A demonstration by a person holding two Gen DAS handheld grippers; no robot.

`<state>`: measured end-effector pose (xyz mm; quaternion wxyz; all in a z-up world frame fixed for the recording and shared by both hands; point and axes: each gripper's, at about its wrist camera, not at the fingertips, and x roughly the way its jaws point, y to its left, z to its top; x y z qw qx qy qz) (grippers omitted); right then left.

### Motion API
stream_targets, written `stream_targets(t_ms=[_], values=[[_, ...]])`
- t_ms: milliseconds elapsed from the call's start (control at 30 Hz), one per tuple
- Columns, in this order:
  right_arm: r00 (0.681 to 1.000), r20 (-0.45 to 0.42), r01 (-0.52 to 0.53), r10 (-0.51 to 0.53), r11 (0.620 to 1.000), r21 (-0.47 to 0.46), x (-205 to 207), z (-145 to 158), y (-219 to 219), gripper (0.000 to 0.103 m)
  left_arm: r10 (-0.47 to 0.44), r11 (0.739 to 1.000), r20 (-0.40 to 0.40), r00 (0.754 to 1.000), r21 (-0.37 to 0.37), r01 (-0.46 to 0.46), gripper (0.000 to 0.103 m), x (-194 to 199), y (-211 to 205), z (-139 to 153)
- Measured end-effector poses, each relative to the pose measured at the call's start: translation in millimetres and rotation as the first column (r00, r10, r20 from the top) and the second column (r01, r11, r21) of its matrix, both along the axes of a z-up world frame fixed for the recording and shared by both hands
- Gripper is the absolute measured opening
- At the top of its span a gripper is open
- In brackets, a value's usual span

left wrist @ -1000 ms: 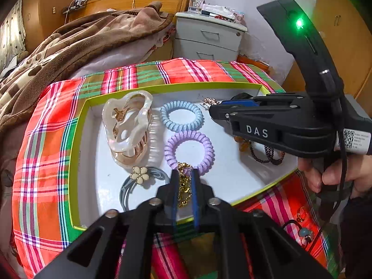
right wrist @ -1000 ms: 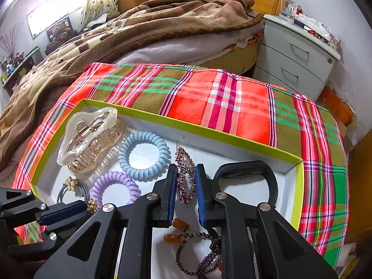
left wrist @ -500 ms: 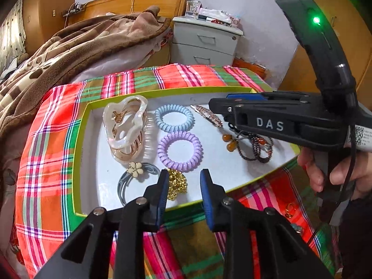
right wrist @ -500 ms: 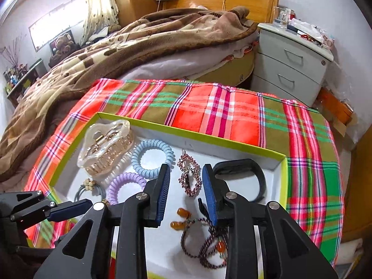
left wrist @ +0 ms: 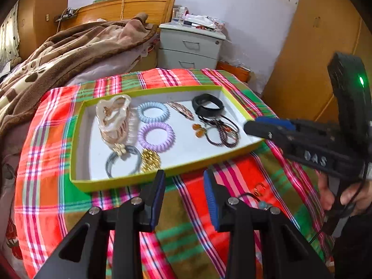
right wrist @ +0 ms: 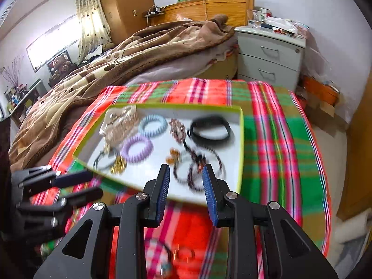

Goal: Organize jewelry
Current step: 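Withdraw both tools toward the last items on the bedspread, then grasp the black teal-bead hair tie with the left tool while the right tool grasps the gold ring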

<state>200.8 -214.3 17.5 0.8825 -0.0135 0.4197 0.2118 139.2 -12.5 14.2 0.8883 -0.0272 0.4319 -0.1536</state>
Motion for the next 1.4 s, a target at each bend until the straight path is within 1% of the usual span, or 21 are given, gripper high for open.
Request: stream_targets(t_ms=[100, 200, 267, 367, 433, 533, 600, 700, 733, 767, 833, 900, 967, 1067, 1100, 1167, 1233, 1300, 1400], values=[[0.999, -0.009, 0.048, -0.048, 0.999, -0.015, -14.8, -3.8, -13.6, 0.030, -0.037, 0.999, -0.002, 0.999, -0.012, 0.037, 0.035, -9.8, -8.8, -1.2], [0.997, -0.017, 0.080, -0.080, 0.997, 0.000, -24.8, -4.9, -28.4, 0.030, -0.097, 0.995, 0.001, 0.995, -0.014, 0.097, 0.035, -21.2, -22.8, -1.4], [0.995, -0.016, 0.097, -0.097, 0.995, 0.007, -31.0, -4.2, -36.9, 0.030, -0.144, 0.989, 0.002, 0.990, -0.016, 0.144, 0.036, -27.9, -33.8, -1.1], [0.993, -0.006, 0.119, -0.119, 0.993, 0.021, -40.6, -2.0, -48.3, 0.030, -0.191, 0.981, -0.001, 0.982, -0.016, 0.191, 0.036, -36.4, -49.0, -1.7], [0.991, -0.005, 0.131, -0.131, 0.991, 0.021, -44.7, -1.9, -55.3, 0.030, -0.232, 0.973, -0.016, 0.973, -0.022, 0.231, 0.036, -40.6, -60.9, -4.4], [0.989, 0.000, 0.148, -0.148, 0.989, 0.017, -51.0, -2.7, -64.2, 0.030, -0.269, 0.963, -0.025, 0.963, 0.022, 0.269, 0.037, -48.4, -78.3, -9.3], [0.988, -0.002, 0.156, -0.156, 0.987, 0.026, -53.8, -3.3, -69.7, 0.030, -0.289, 0.956, -0.037, 0.956, 0.033, 0.291, 0.037, -51.2, -87.6, -12.7], [0.987, -0.004, 0.163, -0.163, 0.986, 0.035, -57.3, -4.8, -76.3, 0.030, -0.302, 0.951, -0.052, 0.952, 0.051, 0.304, 0.037, -50.6, -98.5, -18.0], [0.986, -0.005, 0.165, -0.164, 0.986, 0.036, -58.3, -5.0, -77.7, 0.030, -0.294, 0.952, -0.060, 0.954, 0.066, 0.298, 0.037, -49.3, -101.0, -20.5], [0.986, -0.005, 0.167, -0.167, 0.985, 0.037, -59.1, -5.6, -79.3, 0.030, -0.283, 0.953, -0.059, 0.957, 0.098, 0.287, 0.037, -49.2, -104.4, -22.2], [0.985, -0.007, 0.171, -0.171, 0.985, 0.038, -60.4, -7.2, -82.6, 0.030, -0.287, 0.947, -0.052, 0.957, 0.134, 0.291, 0.037, -49.2, -109.8, -24.6], [0.984, -0.011, 0.176, -0.176, 0.984, 0.038, -60.7, -9.3, -85.9, 0.030, -0.291, 0.946, -0.073, 0.954, 0.130, 0.298, 0.037, -47.3, -113.1, -28.9], [0.983, -0.015, 0.181, -0.181, 0.983, 0.041, -60.5, -11.0, -88.6, 0.030, -0.277, 0.946, -0.095, 0.956, 0.146, 0.289, 0.037, -44.2, -115.3, -34.2], [0.983, -0.017, 0.185, -0.184, 0.982, 0.046, -61.0, -12.3, -90.9, 0.030, -0.267, 0.945, -0.088, 0.960, 0.171, 0.278, 0.037, -43.5, -116.8, -36.0], [0.983, -0.016, 0.186, -0.185, 0.982, 0.044, -61.0, -12.5, -90.9, 0.030, -0.266, 0.946, -0.089, 0.960, 0.170, 0.277, 0.036, -43.3, -116.4, -35.6], [0.983, -0.021, 0.184, -0.183, 0.982, 0.042, -60.6, -13.3, -91.0, 0.030, -0.256, 0.947, -0.085, 0.963, 0.177, 0.267, 0.023, -42.9, -113.7, -35.5], [0.983, -0.022, 0.182, -0.181, 0.982, 0.043, -60.7, -14.1, -90.4, 0.030, -0.244, 0.950, -0.085, 0.966, 0.178, 0.256, 0.017, -41.8, -109.7, -35.6], [0.983, -0.028, 0.180, -0.179, 0.983, 0.039, -60.1, -16.0, -88.9, 0.030, -0.235, 0.954, -0.087, 0.968, 0.168, 0.247, 0.017, -40.6, -104.6, -35.0], [0.985, -0.035, 0.170, -0.169, 0.985, 0.031, -60.1, -18.4, -84.2, 0.030, -0.206, 0.961, -0.070, 0.976, 0.175, 0.215, 0.017, -40.3, -95.9, -32.7]])
